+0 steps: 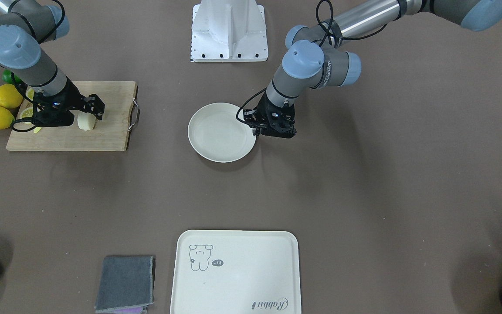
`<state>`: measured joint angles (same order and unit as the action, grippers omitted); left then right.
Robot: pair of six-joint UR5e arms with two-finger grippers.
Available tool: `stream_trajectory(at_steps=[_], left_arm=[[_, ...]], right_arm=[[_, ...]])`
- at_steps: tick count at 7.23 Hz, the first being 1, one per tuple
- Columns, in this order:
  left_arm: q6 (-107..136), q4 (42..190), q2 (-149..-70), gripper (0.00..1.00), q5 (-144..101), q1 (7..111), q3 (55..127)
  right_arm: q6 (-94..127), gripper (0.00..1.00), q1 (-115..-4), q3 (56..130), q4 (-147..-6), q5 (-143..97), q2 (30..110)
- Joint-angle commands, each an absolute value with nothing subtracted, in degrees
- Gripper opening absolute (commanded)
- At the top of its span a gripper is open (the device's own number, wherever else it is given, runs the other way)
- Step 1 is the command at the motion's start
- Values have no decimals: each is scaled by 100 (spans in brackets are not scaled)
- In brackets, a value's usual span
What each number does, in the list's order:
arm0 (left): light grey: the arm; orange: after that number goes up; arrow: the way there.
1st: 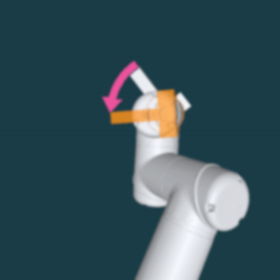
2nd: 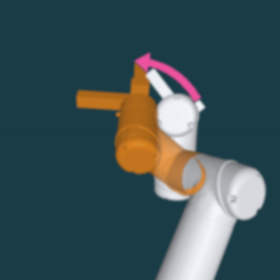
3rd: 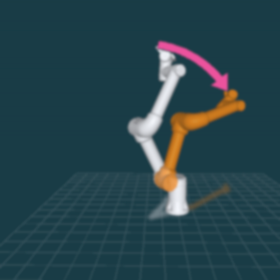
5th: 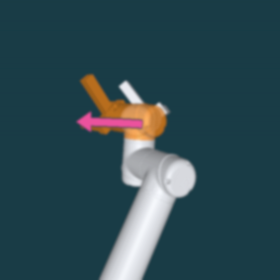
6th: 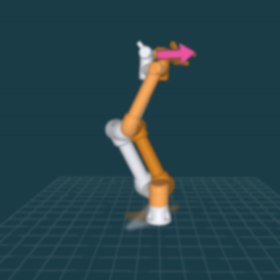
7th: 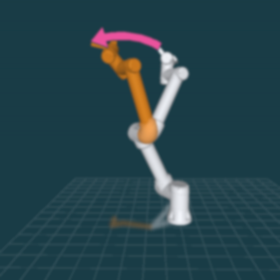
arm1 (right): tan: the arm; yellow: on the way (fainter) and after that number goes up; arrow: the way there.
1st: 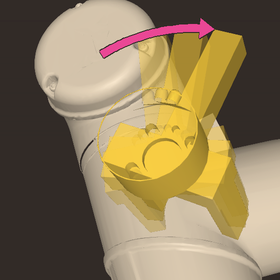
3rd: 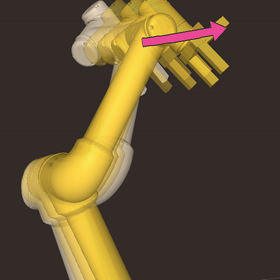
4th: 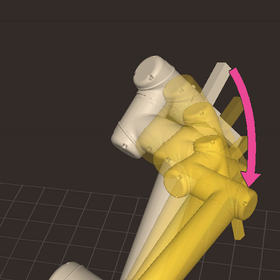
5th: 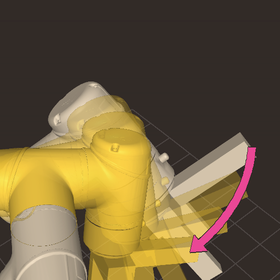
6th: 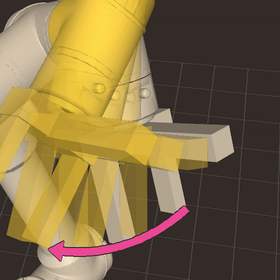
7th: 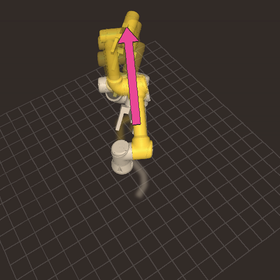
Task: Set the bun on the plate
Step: 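Close the right gripper on the cream bun while the left gripper holds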
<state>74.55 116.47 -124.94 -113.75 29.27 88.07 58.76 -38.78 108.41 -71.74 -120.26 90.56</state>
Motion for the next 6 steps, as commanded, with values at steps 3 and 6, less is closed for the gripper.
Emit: stream_trajectory(at_steps=[3, 6], left_arm=[[7471, 11610, -12419, 98, -11364, 3075, 9158], [7427, 11575, -11483, 98, -11452, 3355, 10182]], right_arm=[[5871, 24, -3911, 10907, -7163, -12059, 9018], [5958, 25, -3930, 10786, -7460, -12024, 7909]])
